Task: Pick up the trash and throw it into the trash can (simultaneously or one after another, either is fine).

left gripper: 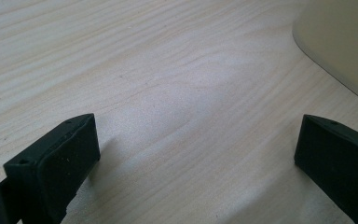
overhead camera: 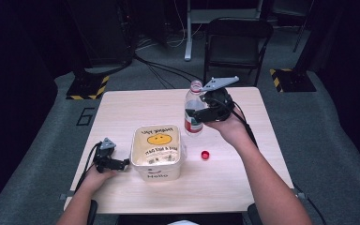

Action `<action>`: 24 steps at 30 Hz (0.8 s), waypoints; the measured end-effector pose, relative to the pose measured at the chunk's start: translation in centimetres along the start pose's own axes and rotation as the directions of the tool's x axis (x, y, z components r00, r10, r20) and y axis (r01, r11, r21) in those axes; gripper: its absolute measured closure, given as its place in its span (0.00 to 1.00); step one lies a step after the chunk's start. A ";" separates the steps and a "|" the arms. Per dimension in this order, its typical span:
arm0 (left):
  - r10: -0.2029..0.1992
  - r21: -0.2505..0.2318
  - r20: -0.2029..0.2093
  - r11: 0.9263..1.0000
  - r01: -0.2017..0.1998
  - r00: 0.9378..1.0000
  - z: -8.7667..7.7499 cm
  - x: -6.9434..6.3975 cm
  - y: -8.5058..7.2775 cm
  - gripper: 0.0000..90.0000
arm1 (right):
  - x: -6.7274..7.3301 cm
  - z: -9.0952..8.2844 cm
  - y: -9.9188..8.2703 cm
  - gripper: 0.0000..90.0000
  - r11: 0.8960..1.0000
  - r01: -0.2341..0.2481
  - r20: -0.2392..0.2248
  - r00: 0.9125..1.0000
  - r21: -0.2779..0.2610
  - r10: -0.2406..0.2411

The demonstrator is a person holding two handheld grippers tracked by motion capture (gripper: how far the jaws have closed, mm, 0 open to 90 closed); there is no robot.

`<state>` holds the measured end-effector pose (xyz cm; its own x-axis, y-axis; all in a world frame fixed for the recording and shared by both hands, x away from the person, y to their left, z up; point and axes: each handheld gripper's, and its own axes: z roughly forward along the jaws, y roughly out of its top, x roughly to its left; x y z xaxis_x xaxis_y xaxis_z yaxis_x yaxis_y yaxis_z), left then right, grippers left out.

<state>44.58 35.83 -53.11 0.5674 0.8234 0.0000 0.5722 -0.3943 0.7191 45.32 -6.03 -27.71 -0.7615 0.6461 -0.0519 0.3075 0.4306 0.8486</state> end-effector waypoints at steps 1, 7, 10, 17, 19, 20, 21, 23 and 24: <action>-0.001 0.000 0.001 1.000 0.001 1.000 0.0 0.0 0.0 0.00 | 0.1 -0.1 0.3 0.30 1.000 0.009 -0.003 1.000 -0.004 -0.009; -0.008 -0.001 0.002 1.000 0.008 1.000 0.0 -0.1 0.0 0.00 | 1.3 -0.3 1.9 0.30 0.999 0.044 -0.030 0.999 -0.024 -0.044; -0.008 -0.001 0.002 1.000 0.008 1.000 0.0 -0.1 0.0 0.00 | 2.0 -0.3 2.6 0.30 0.998 0.061 -0.050 0.997 -0.028 -0.062; -0.010 -0.001 0.003 1.000 0.010 1.000 0.0 -0.1 0.0 0.00 | 3.5 -0.1 3.6 0.30 0.995 0.097 -0.094 0.991 -0.036 -0.100; -0.010 -0.001 0.004 1.000 0.010 1.000 0.0 -0.1 0.0 0.00 | 3.8 0.0 3.9 0.30 0.994 0.101 -0.099 0.990 -0.039 -0.105; -0.010 -0.002 0.002 1.000 0.010 1.000 0.0 -0.1 0.0 0.00 | 3.9 0.0 3.9 0.30 0.994 0.104 -0.102 0.989 -0.042 -0.108; -0.008 -0.001 0.001 1.000 0.008 1.000 0.0 -0.1 0.0 0.00 | 4.0 0.1 4.0 0.30 0.994 0.104 -0.107 0.988 -0.042 -0.108; -0.007 -0.001 0.002 1.000 0.007 1.000 0.0 0.0 0.0 0.00 | 4.3 0.3 4.1 0.30 0.994 0.102 -0.117 0.987 -0.044 -0.106; -0.008 -0.001 0.002 1.000 0.008 1.000 0.0 -0.1 0.0 0.00 | 4.3 0.4 4.2 0.30 0.994 0.100 -0.122 0.987 -0.043 -0.105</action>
<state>44.55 35.79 -53.13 0.5638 0.8259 -0.0070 0.5759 -0.3871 0.7200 43.53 -1.18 -24.58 -0.8533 0.5158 -0.0759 0.2049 0.4656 0.8609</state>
